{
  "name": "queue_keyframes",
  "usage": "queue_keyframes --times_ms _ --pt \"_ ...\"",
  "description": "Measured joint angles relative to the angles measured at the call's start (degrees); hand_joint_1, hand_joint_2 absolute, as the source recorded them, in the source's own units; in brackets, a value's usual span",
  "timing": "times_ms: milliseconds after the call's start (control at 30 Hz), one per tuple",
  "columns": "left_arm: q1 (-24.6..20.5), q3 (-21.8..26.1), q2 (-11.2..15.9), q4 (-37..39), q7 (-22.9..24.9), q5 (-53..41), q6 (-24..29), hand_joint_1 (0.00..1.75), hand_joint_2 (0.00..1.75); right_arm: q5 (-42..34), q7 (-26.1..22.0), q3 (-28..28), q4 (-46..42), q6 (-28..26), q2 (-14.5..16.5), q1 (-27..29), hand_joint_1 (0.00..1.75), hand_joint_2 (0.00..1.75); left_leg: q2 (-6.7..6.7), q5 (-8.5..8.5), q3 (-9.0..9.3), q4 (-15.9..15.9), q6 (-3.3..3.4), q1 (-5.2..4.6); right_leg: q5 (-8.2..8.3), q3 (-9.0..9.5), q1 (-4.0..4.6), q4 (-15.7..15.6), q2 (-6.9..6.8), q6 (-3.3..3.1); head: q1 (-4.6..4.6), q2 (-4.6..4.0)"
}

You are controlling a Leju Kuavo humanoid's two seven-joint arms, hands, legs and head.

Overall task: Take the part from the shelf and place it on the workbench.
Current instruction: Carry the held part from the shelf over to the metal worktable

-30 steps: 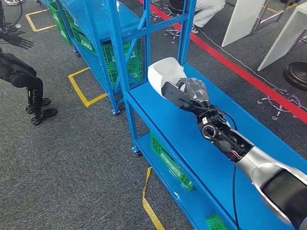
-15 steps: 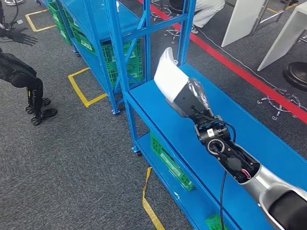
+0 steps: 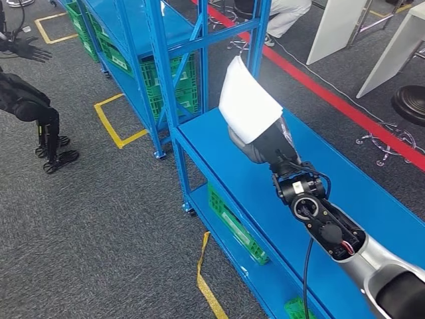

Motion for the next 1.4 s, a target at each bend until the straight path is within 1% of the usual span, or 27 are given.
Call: queue_keyframes --times_ms 267,400,600,867,933,1100,1400 --pt "0.0 0.1 0.0 0.0 -0.3 0.4 -0.1 0.00 1.75 -4.9 -2.2 0.0 -4.4 2.5 1.1 0.4 1.75 1.75 0.00 0.00 0.00 0.0 0.00 0.00 -0.01 0.01 0.00 0.0 -0.01 -0.01 -0.01 0.00" --pt "0.0 0.3 -0.1 0.0 -0.7 0.7 -0.1 0.00 1.75 -7.2 -3.7 0.1 -5.4 3.2 1.6 0.3 1.75 1.75 0.00 0.00 0.00 0.0 0.00 0.00 -0.01 0.01 0.00 0.0 -0.01 -0.01 0.01 0.00" --pt "0.1 1.0 -0.2 0.0 -1.3 0.7 -1.0 0.00 1.75 -8.5 -4.8 0.1 -5.7 3.6 2.2 0.3 1.75 1.75 -0.01 0.00 0.00 0.0 0.00 -0.01 -0.01 0.01 0.00 0.0 -0.01 -0.01 0.00 0.00" --pt "0.1 1.1 -0.3 0.0 -2.1 0.1 2.7 0.00 1.75 -11.0 -5.8 0.1 -5.9 4.2 2.8 0.4 1.75 1.75 0.00 0.00 0.00 0.0 0.00 0.00 -0.01 0.00 0.00 0.0 -0.01 -0.02 -0.01 0.00" --pt "0.1 1.1 -0.4 0.0 -2.1 0.1 2.8 0.00 1.75 -13.6 -7.0 0.1 -6.2 4.8 3.1 0.6 1.75 1.75 0.00 0.00 0.00 0.0 0.00 0.00 -0.01 0.01 0.00 0.0 -0.01 -0.02 -0.01 0.00" --pt "0.0 1.1 -0.6 0.0 -1.7 -0.5 2.8 0.00 1.75 -23.1 -11.4 0.0 -7.0 6.2 4.1 1.6 1.75 1.75 0.00 0.00 0.00 0.0 0.00 0.00 -0.02 0.00 0.00 0.0 -0.01 -0.02 0.01 0.00" --pt "-0.3 1.1 -0.9 0.0 -0.8 -1.8 2.7 0.00 1.75 -33.8 -15.1 -0.5 -7.5 8.0 5.8 2.5 1.75 1.75 0.00 0.00 0.00 0.0 0.00 0.00 -0.02 -0.01 0.00 0.0 0.00 -0.02 0.00 0.00"
